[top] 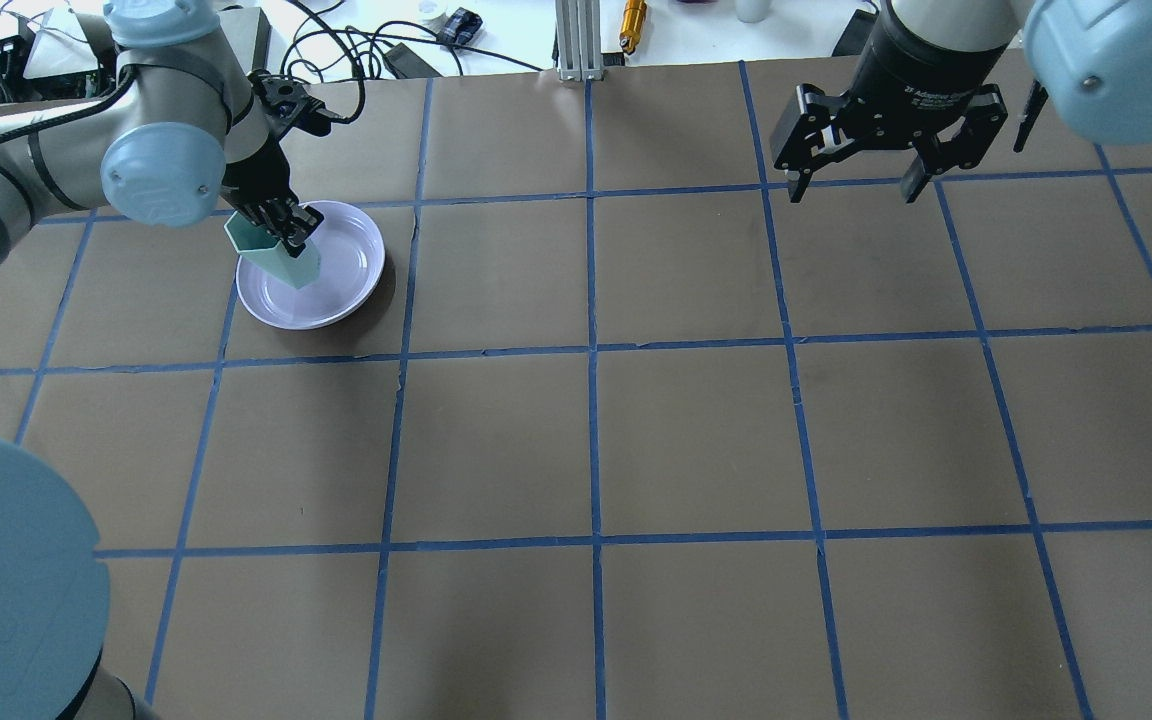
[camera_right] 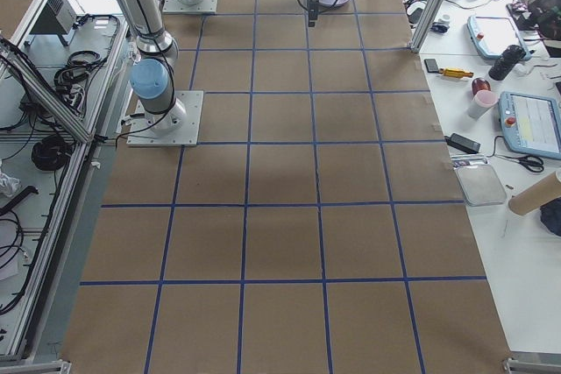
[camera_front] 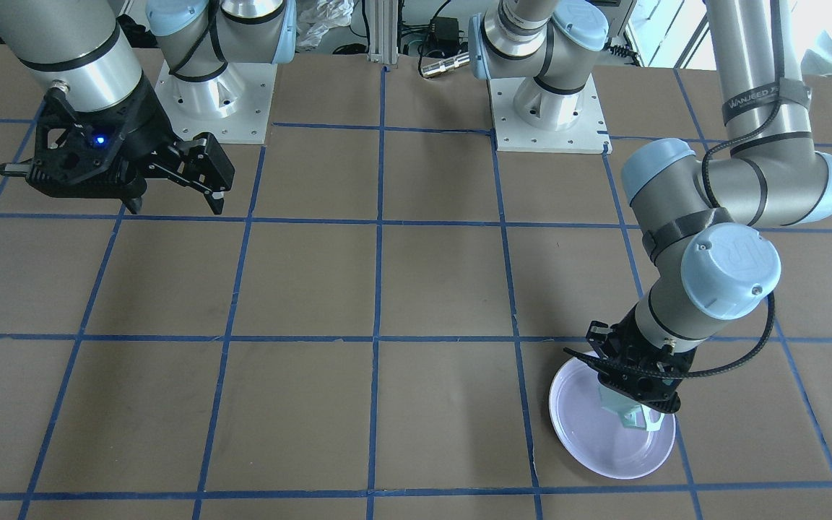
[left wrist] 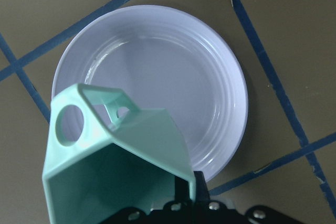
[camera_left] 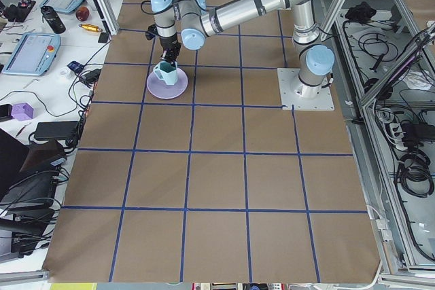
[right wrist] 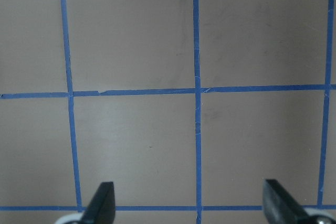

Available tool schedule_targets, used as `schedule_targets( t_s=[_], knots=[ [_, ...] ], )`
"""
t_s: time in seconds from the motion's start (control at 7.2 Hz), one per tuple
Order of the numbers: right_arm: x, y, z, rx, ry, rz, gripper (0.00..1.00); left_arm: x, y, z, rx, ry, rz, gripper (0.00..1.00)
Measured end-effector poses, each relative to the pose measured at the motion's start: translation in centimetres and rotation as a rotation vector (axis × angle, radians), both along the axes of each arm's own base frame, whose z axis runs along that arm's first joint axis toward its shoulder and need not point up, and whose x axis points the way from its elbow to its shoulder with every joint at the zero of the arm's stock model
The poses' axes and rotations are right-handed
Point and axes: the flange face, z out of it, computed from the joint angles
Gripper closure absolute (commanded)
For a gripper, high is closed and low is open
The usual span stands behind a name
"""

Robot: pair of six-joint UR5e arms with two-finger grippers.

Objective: Flip cup and place on plate
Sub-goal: 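Carry the upright mug over the white plate and lower it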

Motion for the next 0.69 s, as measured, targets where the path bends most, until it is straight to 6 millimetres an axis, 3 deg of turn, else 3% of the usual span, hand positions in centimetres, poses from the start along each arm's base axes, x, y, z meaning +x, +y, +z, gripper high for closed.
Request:
schedule_targets(
  t_s=[0.28,0.42,0.56,0.69],
  knots=[
    [0.0,0.0,0.0,0.0,0.0,0.0,0.0,-0.7,-0.3,-1.5,0.016,0.001,-0.014,1.0],
    [0.0,0.0,0.0,0.0,0.0,0.0,0.0,-0.9,-0.4,-1.9,0.017,0.0,-0.019,0.54],
    [0.0,0.0,0.0,0.0,0.0,0.0,0.0,-0.9,-0.5,-2.4,0.017,0.0,-0.023,0.01],
    [0.0,0.0,0.0,0.0,0.0,0.0,0.0,-1.0,-0.6,-2.8,0.018,0.002,-0.024,0.0]
  ],
)
